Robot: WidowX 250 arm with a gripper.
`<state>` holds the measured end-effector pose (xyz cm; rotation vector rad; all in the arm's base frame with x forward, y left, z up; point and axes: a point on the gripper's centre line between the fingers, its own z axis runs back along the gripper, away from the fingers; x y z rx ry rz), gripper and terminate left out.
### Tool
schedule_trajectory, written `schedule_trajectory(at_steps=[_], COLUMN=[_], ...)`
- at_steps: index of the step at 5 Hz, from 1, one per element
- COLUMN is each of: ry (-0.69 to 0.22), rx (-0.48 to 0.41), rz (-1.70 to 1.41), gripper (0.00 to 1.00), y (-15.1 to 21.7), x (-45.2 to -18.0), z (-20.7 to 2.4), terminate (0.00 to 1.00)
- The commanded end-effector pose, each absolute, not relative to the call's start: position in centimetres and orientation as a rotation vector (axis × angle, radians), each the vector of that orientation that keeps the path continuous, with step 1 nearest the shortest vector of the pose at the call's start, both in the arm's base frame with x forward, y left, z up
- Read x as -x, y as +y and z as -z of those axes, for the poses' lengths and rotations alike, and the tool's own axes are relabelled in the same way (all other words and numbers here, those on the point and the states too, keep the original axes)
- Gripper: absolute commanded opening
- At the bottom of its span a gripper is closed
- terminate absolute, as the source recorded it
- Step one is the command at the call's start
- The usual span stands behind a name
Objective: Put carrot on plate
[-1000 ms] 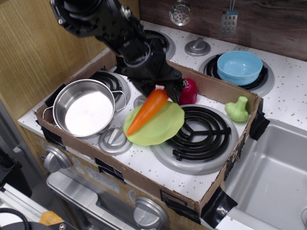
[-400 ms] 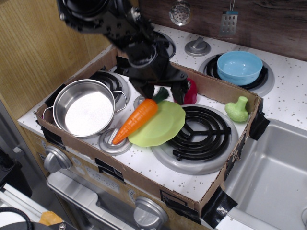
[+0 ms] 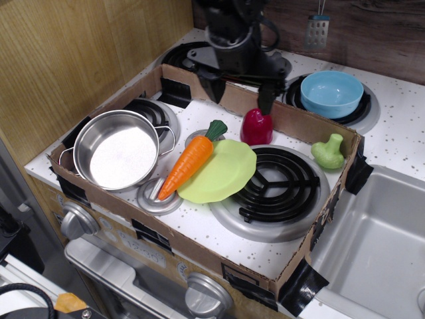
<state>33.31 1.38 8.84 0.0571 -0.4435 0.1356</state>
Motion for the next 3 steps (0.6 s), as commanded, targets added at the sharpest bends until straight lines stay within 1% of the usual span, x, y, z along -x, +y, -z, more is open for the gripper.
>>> schedule_trajectory(at_steps=[1,2,3], ry=[-0.464,-0.464,-0.464], rx=[-0.070,-0.070,-0.070], rz=[-0.158,-0.158,-0.158], gripper=[1.00,1.00,1.00], y=[-1.35,-1.35,-1.35], x=[-34.44,-34.44,-34.44], z=[-12.58,-12.58,-12.58], terminate=[0.00,0.00,1.00])
